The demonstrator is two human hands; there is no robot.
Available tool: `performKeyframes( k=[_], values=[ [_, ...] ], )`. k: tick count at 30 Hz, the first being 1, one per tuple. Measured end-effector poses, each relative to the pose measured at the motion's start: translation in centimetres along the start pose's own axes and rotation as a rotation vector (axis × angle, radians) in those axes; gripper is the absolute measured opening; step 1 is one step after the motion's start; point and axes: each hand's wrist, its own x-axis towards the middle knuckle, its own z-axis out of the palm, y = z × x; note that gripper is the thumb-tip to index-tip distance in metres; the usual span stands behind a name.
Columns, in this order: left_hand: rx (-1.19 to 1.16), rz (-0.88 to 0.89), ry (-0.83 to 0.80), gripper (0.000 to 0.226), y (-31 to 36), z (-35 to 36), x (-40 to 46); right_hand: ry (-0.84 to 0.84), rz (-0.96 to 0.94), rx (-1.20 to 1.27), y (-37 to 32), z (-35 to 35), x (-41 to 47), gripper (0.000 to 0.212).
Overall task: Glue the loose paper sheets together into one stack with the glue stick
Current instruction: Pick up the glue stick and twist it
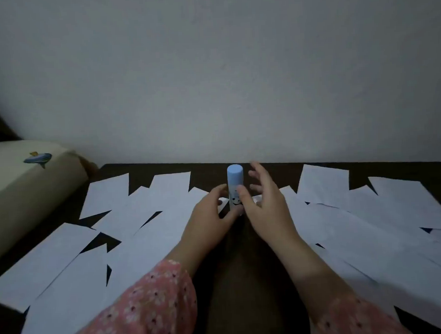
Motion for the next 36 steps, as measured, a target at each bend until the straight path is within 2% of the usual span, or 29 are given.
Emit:
performKeyframes(
  k=[5,10,13,17,23,31,36],
  values=[
    [-0.133,0.04,0.076,0.03,-0.2,1.1,0.6,-0.107,-0.025,0.07,-0.4,0.3,0.3,0.055],
    [-0.233,0.016,0.052,0.028,0.8,0.2,-0.5,-0.056,0.008,0.175,-2.4,-1.3,-0.1,0.045],
    [-0.372,-0.014,-0.005,0.027,2.1,-0.8,-2.4,-0.018,0.034,0.249,-3.8,-2.3,-1.2,0.04],
    [-0.374,-0.027,-0.107,0.028,3.4,-2.0,-5.0,0.046,0.127,0.331,-4.3,-3.6,-3.7,0.032],
    [-0.334,-0.073,-0.085,0.025,4.2,-2.2,-8.3,0.087,0.351,0.49,-3.5,-4.9,-7.8,0.026],
    [-0.352,-0.11,-0.078,0.018,4.5,-1.5,-10.3,0.059,0.376,0.329,-3.2,-5.1,-9.1,0.015],
    [-0.314,-0.098,-0.095,0.018,4.5,-1.2,-10.0,0.025,0.37,0.201,-2.1,-5.3,-8.3,0.019]
  ],
)
